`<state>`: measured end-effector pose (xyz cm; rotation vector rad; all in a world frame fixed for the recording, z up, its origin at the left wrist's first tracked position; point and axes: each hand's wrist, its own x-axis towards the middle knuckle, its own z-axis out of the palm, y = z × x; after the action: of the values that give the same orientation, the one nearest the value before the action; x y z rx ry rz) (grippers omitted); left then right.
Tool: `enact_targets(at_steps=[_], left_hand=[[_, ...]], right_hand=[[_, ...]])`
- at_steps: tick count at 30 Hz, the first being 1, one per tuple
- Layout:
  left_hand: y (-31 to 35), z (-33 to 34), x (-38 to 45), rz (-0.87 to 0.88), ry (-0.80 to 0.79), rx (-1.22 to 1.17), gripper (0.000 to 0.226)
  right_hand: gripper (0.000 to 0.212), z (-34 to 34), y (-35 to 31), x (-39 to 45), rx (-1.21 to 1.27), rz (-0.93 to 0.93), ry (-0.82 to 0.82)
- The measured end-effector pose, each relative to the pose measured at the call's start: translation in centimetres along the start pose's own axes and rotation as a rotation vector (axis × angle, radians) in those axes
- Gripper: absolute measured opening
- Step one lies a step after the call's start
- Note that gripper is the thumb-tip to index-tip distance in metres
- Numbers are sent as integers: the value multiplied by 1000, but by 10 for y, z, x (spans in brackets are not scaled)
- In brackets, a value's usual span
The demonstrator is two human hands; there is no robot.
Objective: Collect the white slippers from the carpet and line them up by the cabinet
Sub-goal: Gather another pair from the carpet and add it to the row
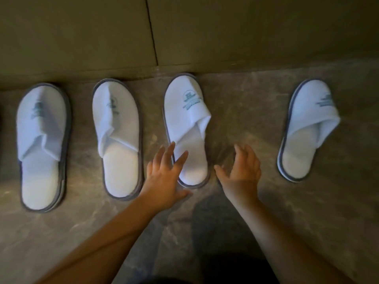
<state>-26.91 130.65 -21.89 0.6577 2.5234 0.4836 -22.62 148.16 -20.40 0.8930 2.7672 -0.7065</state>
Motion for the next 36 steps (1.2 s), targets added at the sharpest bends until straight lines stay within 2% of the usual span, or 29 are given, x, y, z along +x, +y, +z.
enact_targets(at_steps=[7,11,17,22,28,36], left_hand=[[22,19,31,64,-86,159,98],[26,16,34,53,-71,167,96],[30,13,34,31,-104,218,98],[30,13,32,9,-131,225,99],[29,13,32,-7,-136,260,99],[29,14,23,-49,-91,192,96]], right_hand=[[80,-35,77,19,-73,245,96],[87,-37,103,30,-74,303,152],[81,-35,119,48,46,363,187],[80,-35,116,43,131,263,222],[78,-14,84,27,82,-49,65],[69,-3,73,25,29,-108,66]])
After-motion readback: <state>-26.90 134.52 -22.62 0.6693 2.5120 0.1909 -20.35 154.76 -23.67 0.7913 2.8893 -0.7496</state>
